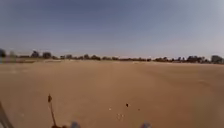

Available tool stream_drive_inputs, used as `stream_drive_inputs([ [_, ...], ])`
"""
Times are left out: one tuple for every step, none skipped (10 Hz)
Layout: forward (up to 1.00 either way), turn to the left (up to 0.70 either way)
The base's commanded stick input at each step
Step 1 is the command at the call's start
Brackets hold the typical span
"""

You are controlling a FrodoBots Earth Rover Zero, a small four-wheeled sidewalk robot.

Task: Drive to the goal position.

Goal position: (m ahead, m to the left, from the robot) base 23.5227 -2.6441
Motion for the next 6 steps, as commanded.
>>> stream_drive_inputs([
  [0.5, 0.0],
  [0.5, 0.0],
  [0.5, 0.0],
  [0.5, 0.0],
  [0.5, 0.0],
  [0.5, 0.0],
])
